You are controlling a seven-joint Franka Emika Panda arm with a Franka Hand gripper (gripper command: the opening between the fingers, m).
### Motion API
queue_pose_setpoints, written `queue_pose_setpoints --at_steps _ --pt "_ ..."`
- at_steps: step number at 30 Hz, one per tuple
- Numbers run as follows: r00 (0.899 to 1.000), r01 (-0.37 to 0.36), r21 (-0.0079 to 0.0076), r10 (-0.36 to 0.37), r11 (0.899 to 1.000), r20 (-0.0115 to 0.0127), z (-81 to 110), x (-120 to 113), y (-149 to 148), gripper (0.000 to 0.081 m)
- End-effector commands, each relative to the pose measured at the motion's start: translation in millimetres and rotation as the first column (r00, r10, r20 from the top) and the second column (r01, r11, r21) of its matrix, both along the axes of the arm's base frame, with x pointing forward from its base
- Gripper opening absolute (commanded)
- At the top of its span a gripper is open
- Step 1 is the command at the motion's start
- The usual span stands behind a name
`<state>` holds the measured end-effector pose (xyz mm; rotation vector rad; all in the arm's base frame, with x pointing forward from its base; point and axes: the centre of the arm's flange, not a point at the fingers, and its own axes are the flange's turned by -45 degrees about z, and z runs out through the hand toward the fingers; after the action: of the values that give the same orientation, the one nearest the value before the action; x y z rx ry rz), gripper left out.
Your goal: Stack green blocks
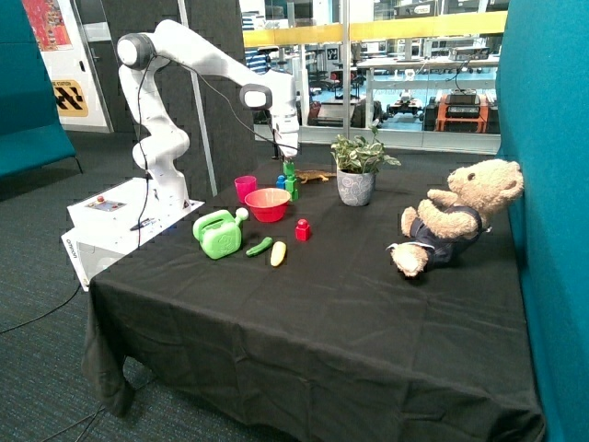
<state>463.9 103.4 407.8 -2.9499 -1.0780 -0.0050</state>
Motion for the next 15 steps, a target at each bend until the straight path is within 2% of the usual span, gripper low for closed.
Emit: queue_pose_setpoints --at_steps 1,15 --pt "1.0 0.004 -0.002 -0.004 1.0 -0.0027 -0.9 6.3 -5.6 0.0" --pt "1.0 -0.006 -0.002 0.006 1.0 -0.0027 -4.5 6.4 -1.5 0.0"
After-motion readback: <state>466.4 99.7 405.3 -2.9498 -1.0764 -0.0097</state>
